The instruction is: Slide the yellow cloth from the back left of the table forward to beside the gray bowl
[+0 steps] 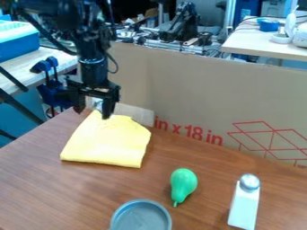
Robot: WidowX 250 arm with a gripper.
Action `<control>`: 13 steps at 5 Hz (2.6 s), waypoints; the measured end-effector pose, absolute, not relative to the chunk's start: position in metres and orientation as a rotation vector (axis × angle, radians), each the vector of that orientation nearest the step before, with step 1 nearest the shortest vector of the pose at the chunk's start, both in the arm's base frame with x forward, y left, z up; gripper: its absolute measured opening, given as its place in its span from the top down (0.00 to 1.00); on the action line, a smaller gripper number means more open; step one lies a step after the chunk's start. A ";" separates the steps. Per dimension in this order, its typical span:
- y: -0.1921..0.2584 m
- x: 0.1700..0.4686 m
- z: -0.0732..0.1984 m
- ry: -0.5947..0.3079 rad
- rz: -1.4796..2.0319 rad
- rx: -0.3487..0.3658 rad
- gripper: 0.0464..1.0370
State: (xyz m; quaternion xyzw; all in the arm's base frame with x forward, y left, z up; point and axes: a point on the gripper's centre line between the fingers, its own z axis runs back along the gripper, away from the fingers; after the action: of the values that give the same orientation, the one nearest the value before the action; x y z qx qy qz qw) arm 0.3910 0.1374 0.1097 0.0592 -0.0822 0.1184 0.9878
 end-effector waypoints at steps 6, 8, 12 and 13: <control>0.114 0.390 0.036 -0.142 0.350 0.131 0.03; 0.083 0.343 0.026 -0.051 0.448 0.112 0.03; 0.027 0.247 0.052 0.314 0.402 0.127 0.03; 0.031 0.250 0.071 0.213 0.404 0.112 0.03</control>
State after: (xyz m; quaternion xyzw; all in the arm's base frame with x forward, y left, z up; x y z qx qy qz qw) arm 0.2502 0.0306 0.0709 0.0554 0.1053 0.1999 0.9726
